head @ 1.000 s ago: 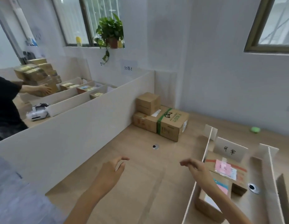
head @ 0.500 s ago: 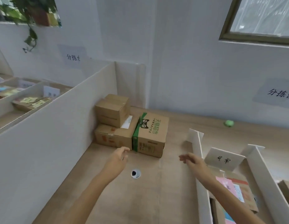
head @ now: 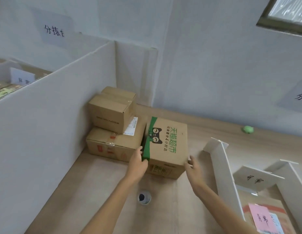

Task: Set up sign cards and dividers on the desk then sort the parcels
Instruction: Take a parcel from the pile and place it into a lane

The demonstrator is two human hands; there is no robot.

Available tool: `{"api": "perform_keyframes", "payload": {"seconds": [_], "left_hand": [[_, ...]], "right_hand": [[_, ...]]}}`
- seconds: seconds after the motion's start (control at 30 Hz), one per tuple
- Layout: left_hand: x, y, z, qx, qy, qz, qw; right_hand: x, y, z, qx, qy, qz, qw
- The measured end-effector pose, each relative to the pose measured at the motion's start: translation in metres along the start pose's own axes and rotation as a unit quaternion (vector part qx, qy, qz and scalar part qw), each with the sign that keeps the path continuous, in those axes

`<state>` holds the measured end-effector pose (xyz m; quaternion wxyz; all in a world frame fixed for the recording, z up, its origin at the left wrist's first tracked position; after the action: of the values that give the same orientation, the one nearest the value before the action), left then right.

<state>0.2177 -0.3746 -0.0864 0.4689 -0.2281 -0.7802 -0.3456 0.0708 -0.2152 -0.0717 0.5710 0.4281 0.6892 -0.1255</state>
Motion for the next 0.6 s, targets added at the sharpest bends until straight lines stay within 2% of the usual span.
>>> {"api": "perform_keyframes", "payload": {"seconds": [0.07,0.2,0.3,0.37,0.47,0.6], "left_hand": [[-0.012,0.024,-0.003,-0.004,0.003,-0.024,1.0],[-0.037,0.089,0.006,-0.049,-0.018,-0.047,0.998],[-0.047,0.145,0.018,-0.07,0.062,-0.07,0.993],[-0.048,0.182,0.022,-0.057,0.11,-0.074,0.99],[-0.03,0.243,0.015,0.001,0.163,-0.032,0.986],[0.02,0.348,0.0,0.081,0.123,0.11,0.983]], "right_hand": [[0.019,0.023,-0.009,0.035,0.004,0.024,0.999],[0.05,0.084,-0.017,0.013,-0.002,0.07,0.997],[0.066,0.139,-0.014,-0.011,-0.083,0.131,0.988],[0.071,0.173,-0.017,-0.033,-0.122,0.14,0.982],[0.062,0.222,-0.028,-0.056,-0.171,0.108,0.978],[0.029,0.297,-0.053,-0.074,-0.239,0.031,0.968]]}}
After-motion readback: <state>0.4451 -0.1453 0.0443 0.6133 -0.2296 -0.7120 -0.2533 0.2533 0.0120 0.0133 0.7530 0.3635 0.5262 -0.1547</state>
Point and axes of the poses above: each hand's wrist, its own y-axis away from the middle knuckle, its own z-axis out of the palm, x = y × z, the point moved 4 cm from there along -y, towards the middle knuckle, and after that the axes turned 8 degrees about -x, right-handed, at the moved point
